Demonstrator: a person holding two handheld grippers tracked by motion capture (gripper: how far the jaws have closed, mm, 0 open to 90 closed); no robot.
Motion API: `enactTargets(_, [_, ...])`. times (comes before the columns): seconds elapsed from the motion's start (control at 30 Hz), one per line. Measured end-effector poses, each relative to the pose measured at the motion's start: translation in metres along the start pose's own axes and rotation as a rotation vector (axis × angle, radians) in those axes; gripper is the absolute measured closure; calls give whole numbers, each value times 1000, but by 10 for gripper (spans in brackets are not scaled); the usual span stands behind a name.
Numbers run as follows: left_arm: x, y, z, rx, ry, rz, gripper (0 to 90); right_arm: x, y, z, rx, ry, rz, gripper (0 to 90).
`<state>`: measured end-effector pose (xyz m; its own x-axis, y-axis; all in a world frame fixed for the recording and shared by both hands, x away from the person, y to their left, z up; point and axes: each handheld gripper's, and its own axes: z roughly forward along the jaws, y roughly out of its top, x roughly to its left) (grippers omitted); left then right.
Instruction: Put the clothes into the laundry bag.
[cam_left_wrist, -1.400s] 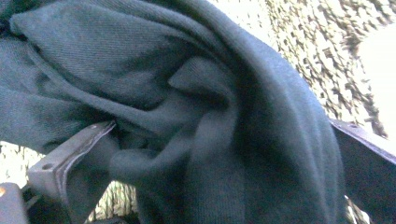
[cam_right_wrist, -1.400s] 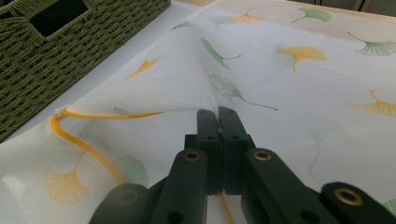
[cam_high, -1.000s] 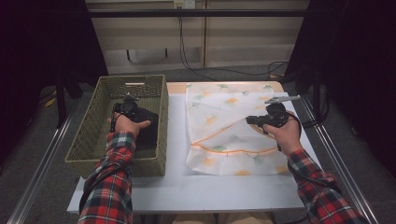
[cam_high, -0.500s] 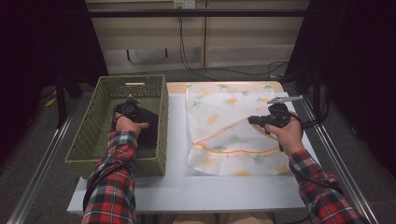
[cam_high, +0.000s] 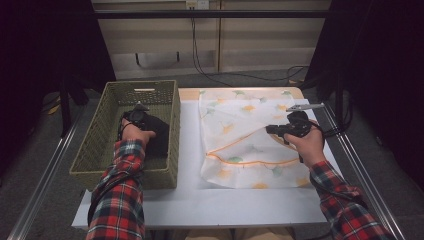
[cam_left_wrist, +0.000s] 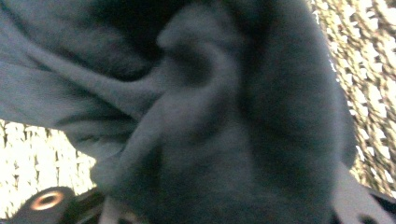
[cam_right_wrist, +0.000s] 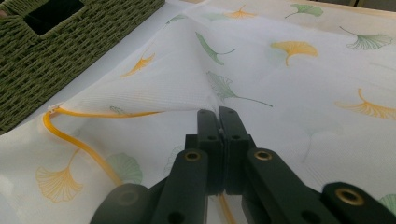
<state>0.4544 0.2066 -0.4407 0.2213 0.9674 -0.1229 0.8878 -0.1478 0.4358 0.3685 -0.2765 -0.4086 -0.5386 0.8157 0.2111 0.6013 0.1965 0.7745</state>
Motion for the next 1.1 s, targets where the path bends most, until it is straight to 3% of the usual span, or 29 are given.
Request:
enactTargets(0.2, [-1,2,-6,1,-28,-44,639,-1,0,-1,-3,-1,2,894])
enactTargets(0.33, [2,3,-14,-4,-41,-20,647,-2,-1,-1,1,-2,6,894])
enactTargets(0.73, [12,12,-53,-43,-92,-13,651,-2,-2,1,4,-5,10,895])
enactTargets(1.1, [11,29,-85,-60,-90,13,660,-2,-2,1,5,-4,9,895])
